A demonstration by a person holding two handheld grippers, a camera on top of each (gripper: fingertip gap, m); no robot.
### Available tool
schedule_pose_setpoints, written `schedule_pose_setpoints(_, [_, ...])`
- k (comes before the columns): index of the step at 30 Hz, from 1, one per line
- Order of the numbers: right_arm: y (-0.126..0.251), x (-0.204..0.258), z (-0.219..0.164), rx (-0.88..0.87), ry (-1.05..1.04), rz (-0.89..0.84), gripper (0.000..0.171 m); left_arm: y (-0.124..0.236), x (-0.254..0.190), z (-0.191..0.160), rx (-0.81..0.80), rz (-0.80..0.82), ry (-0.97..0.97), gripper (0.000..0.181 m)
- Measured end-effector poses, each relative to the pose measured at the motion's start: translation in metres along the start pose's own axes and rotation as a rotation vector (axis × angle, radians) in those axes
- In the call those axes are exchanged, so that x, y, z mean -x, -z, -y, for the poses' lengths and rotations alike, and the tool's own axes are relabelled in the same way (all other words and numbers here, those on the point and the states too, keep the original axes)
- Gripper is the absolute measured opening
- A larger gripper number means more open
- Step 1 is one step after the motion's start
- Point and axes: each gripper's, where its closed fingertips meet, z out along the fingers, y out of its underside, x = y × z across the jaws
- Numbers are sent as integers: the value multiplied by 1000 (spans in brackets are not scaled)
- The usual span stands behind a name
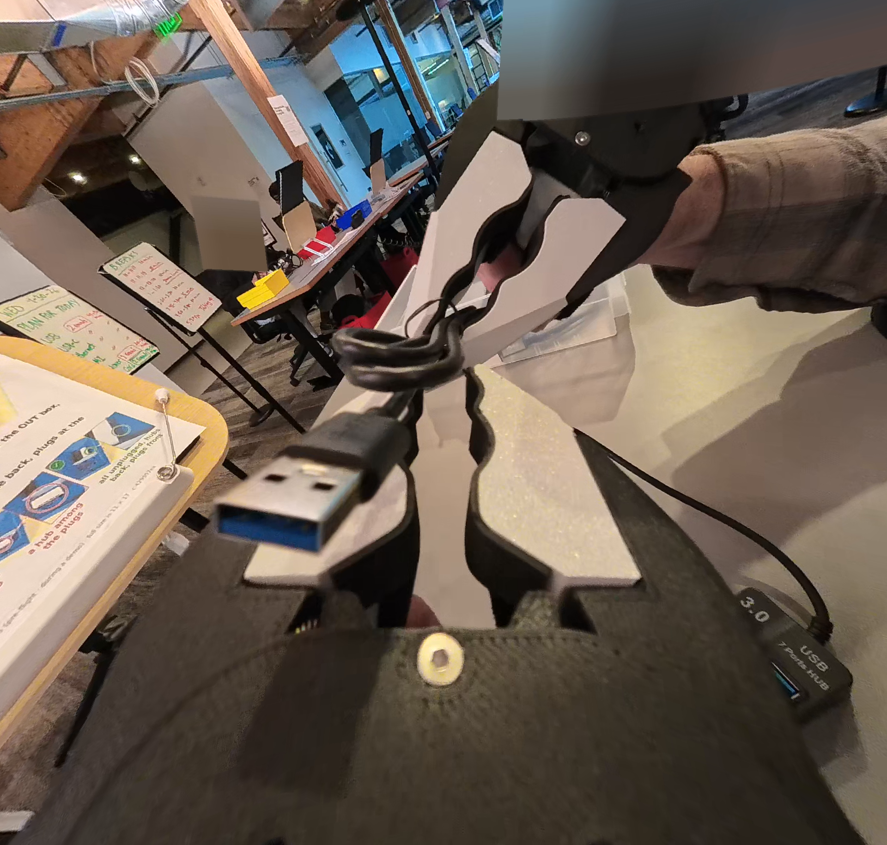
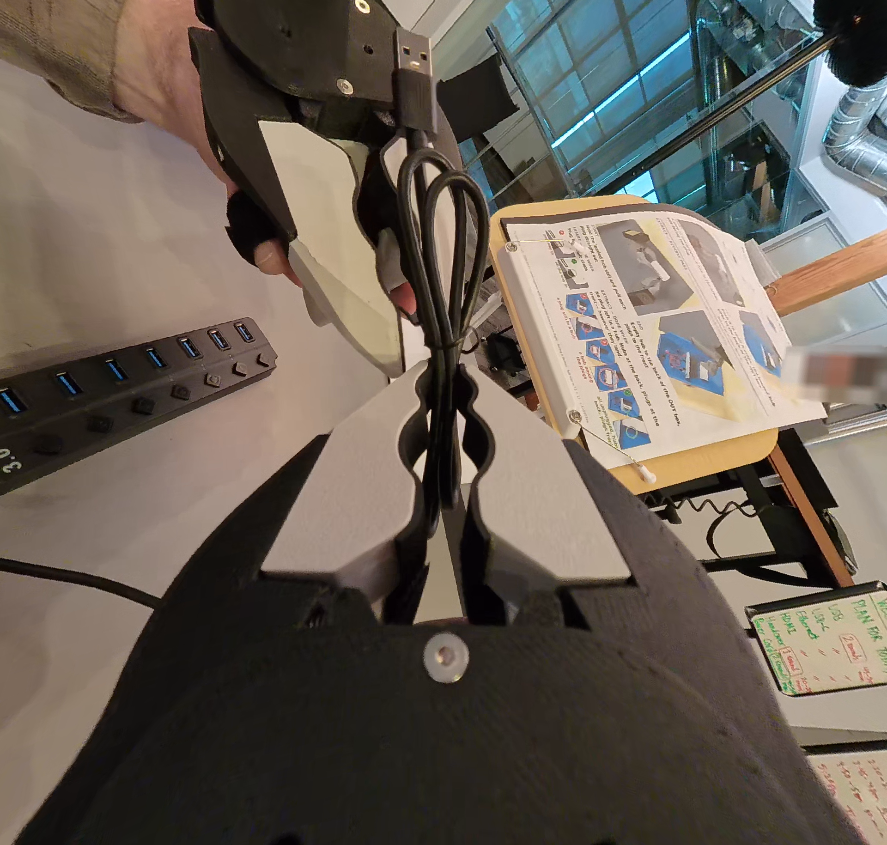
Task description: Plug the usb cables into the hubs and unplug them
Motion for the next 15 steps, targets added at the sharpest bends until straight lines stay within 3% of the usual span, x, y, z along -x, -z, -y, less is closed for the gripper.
schedule_pose_setpoints(6, [0,1,0,-4,-7,9,4,2,-2,-3,-6,-8,21,43])
schedule_pose_setpoints(15, [1,10,5,-44,-54,88,4,11,-3,8,-71,-80,12,51])
